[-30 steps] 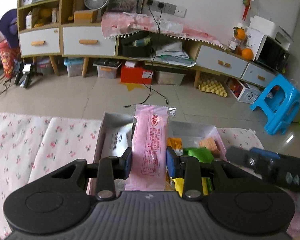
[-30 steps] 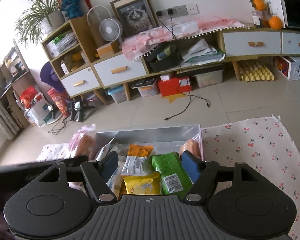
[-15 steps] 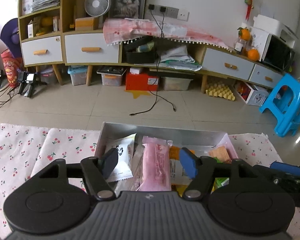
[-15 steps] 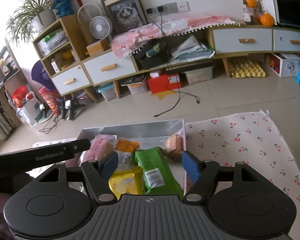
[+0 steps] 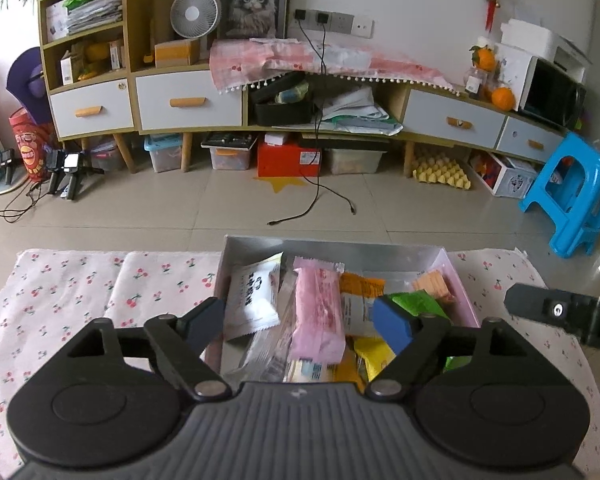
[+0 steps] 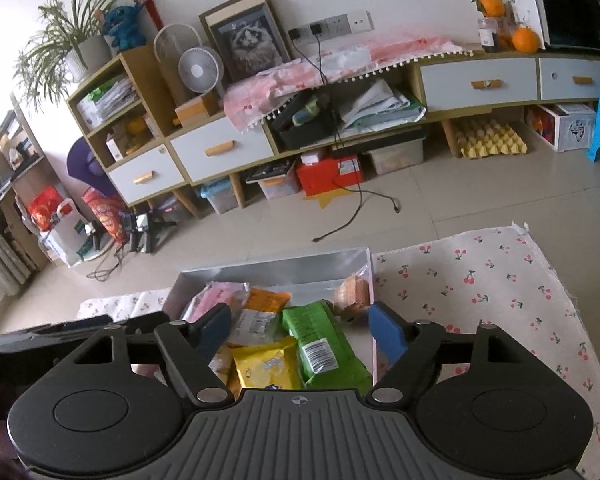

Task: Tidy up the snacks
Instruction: 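Lift both open tools away from the pink box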

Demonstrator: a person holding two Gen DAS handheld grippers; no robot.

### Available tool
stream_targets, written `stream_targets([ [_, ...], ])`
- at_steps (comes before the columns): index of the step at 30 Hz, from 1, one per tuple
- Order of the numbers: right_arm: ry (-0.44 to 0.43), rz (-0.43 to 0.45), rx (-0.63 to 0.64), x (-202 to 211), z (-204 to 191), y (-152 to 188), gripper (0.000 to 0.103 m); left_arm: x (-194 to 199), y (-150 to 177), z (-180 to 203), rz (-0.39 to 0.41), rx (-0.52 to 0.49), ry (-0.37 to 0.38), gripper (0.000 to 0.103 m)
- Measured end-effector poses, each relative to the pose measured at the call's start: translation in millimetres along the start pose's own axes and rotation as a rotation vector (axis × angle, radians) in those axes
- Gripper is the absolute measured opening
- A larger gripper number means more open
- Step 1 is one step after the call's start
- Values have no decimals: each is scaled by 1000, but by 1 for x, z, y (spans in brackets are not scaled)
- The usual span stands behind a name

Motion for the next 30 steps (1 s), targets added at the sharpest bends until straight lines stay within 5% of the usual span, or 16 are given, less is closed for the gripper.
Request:
stream_targets([
  [14,42,-37,31,42,-18,16,85,43,30,-16,-44,-17,0,97],
  [30,83,-74,164,52,-49,66,87,57,82,-40,-92,-15,-25,101],
])
Point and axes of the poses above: each gripper's, at about its wrist camera, not at the fingertips, and x roughly against the way its jaws point, z to its right, y to its underside, the point moved 2 cm from there along -x, roughly the way its jaws point, and after that the axes turned 2 degrees about x, right-handed, at the moved point
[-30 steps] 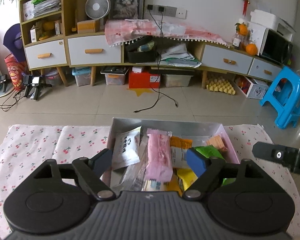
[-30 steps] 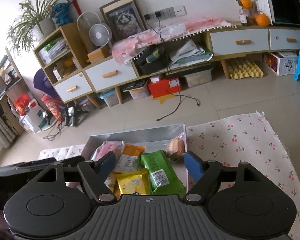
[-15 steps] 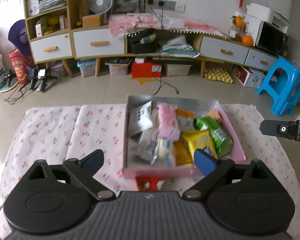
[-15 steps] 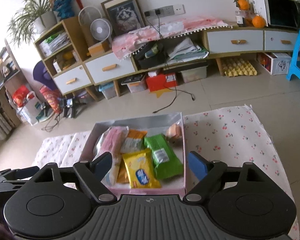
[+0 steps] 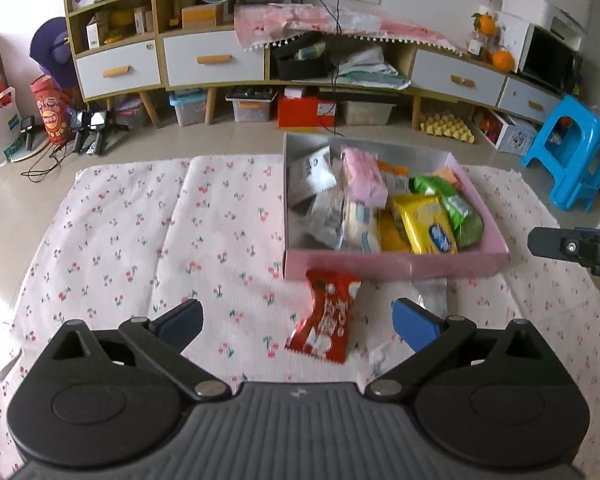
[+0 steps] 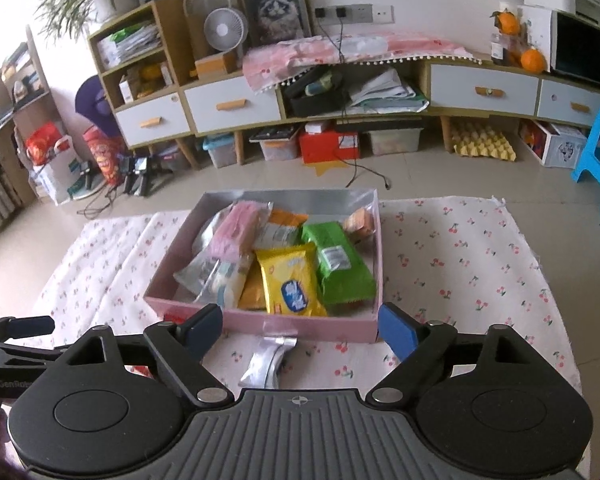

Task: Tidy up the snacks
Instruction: 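Lift both open tools away from the pink box, then lower the left tool onto the red candy pack and close it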

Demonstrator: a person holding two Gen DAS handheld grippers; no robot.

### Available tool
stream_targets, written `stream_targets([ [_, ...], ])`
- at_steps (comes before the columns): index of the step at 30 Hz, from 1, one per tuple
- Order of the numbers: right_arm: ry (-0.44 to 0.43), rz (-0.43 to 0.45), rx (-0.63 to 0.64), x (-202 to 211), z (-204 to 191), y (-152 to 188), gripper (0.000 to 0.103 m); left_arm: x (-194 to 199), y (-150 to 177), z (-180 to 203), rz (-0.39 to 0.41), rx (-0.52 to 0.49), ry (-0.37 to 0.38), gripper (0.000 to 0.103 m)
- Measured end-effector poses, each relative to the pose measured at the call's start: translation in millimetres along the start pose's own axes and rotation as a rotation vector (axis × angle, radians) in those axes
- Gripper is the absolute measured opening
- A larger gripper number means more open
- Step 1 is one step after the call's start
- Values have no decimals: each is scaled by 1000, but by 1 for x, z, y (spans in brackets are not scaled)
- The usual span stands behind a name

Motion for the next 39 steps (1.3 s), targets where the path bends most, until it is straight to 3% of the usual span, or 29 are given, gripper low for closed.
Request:
stream_targets([
  [5,5,-22,40,-8,-7,21,88,-3,20,3,16,-43,-32,102],
  [10,20,-79,144,-19,-24,39,88,-15,31,2,-32,-21,-34,102],
  [25,27,-188,245,-50,-37,62,92,-50,39,1,-49,-59,-89,100],
  [30,51,-197,251,-63,-33,67,92,-59,37,5,-51,-63,-65,93],
  [39,95,-239,217,-88,-20,74,92,-67,31,11,-52,-47,-46,68],
])
Point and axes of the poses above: each gripper's, at about its wrist camera, not at the fingertips, and x roughly against the way its jaws point, z to its right, y to its underside, the point moved 2 cm from there along -x, roughly the way its jaws point, and after that the axes turned 2 degrees about x, right-handed, at the moved point
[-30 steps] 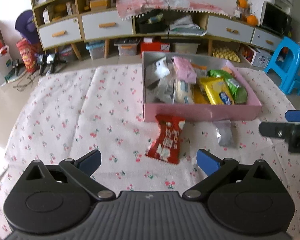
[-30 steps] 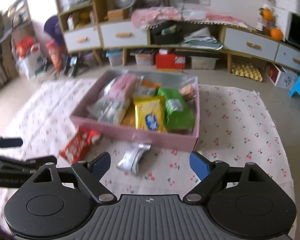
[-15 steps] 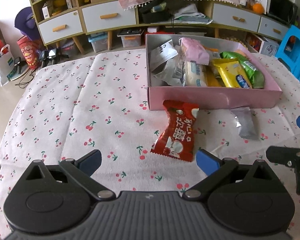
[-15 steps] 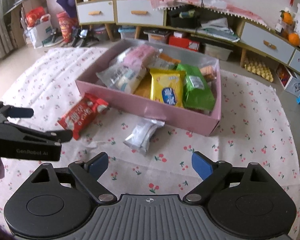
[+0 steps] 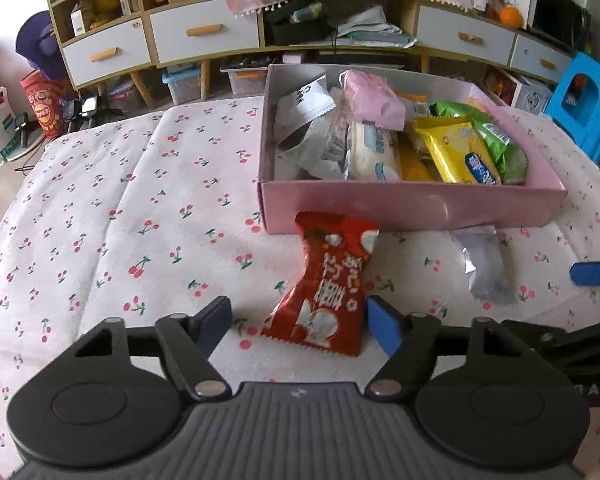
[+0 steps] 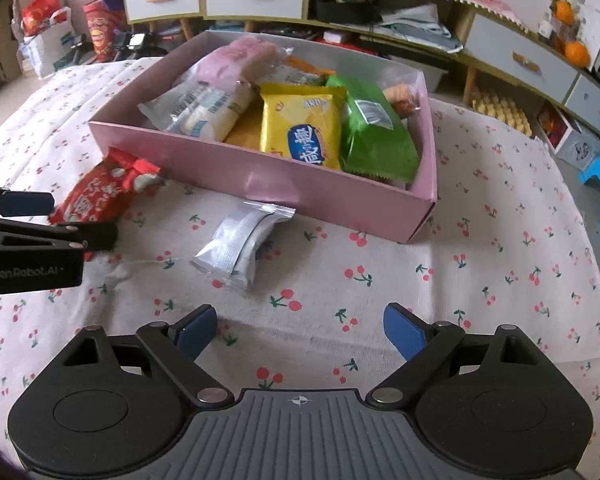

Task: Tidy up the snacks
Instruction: 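Lower the left tool onto the red candy pack and close it, then grasp the silver pack with the right tool while the left tool holds the red pack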

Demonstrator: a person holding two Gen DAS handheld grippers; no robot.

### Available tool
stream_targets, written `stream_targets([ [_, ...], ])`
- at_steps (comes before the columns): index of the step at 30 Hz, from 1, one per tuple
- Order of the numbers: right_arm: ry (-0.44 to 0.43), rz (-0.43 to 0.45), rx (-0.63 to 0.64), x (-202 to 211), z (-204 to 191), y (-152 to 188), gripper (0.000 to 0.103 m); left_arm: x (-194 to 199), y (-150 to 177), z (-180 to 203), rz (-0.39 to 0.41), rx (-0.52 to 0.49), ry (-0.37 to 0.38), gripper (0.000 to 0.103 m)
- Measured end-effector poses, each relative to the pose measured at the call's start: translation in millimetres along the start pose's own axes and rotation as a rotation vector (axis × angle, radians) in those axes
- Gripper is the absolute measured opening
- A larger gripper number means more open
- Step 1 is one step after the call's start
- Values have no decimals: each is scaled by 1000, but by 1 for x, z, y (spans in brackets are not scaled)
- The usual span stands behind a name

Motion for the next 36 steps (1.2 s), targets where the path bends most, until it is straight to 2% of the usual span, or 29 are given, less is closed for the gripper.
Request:
stream_targets([
  [6,-8,21,-39,-4,1,-3,92,-1,-5,3,-4,11,20,50],
  [12,-4,31,-57,-9,-4,-9,96,-1,-8,7,-22,-21,-3,49],
  [25,-54,14,-90,-14,-21,-18,97,2,-6,-13,-78,32,-4,49],
  [32,-38,38,-118,-18,-26,-25,97,4,-6,-16,-88,35,-4,49],
  [36,-32,56,-133,-19,-28,-29,93,5,-6,-19,-89,41,-2,49],
])
Point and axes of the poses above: each gripper's, at about its wrist camera, not at the fingertips, and x roughly against the way its jaws point, z to its right, y to its underside, the point moved 2 cm from there along -x, roughly the way its jaws point, and after that the axes turned 2 degrees about x, right-handed, at the moved point
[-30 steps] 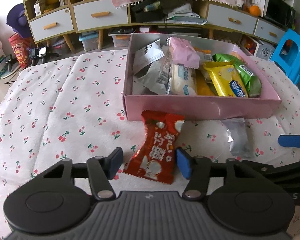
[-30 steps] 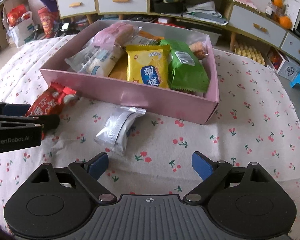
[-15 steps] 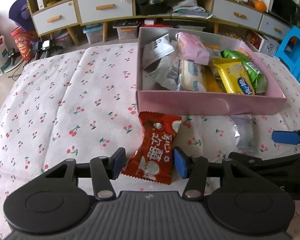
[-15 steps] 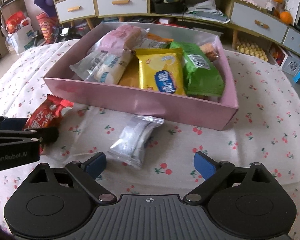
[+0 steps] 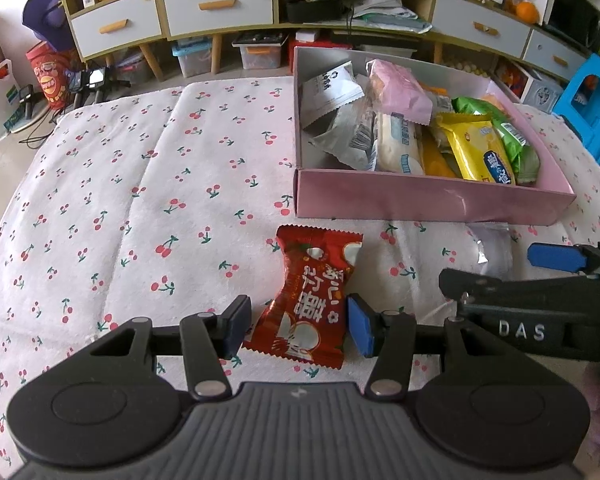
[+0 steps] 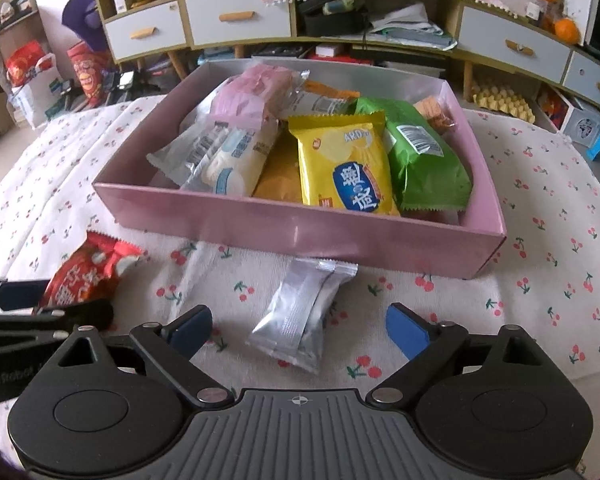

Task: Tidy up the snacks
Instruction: 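Grasp the silver pack with the right tool while the left tool holds the red pack, then carry the red pack and silver pack over the pink box with both tools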

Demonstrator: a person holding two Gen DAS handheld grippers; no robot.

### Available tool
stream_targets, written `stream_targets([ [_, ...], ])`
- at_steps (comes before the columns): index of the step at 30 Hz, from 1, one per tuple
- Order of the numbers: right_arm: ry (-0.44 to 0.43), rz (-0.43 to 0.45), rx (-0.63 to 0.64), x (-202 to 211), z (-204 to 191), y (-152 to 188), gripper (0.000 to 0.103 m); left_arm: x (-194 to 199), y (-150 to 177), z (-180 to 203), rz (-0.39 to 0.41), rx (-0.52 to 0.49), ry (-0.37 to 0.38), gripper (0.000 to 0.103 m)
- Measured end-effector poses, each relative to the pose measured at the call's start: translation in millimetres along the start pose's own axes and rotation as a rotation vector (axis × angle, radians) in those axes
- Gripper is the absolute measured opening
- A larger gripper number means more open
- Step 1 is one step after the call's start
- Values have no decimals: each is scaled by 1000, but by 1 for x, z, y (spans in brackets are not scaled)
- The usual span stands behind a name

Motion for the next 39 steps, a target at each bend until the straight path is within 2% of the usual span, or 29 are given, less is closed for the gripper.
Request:
stream_targets([
  [4,18,9,-14,1,1,-1,82,1,0,-3,-2,4,3,49],
  [7,26,14,-8,3,3,-2,64,1,1,-3,-5,4,4,49],
  [8,24,15,-7,4,4,-2,61,1,1,-2,-6,5,3,49],
  [10,10,14,-6,6,5,-2,46,1,1,-2,-8,6,4,49],
  [12,-9,10,3,7,6,-3,36,1,0,-1,-10,5,6,49],
  [14,-31,1,11,10,5,-2,31,1,0,-1,-12,3,9,49],
  [28,-137,-85,-5,26,11,2,29,11,-1,3,-11,9,52,48],
  [39,-175,-70,-106,49,27,-8,29,33,-12,8,51,49,131,47],
])
Point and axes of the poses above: each gripper's, at about its wrist camera, not at the fingertips, and x roughly against the way its jaws point, z to its right, y to its underside, the point moved 2 cm from there along -x, roughly the way its jaws point, and after that the axes turned 2 degrees about x, right-handed, at the moved point
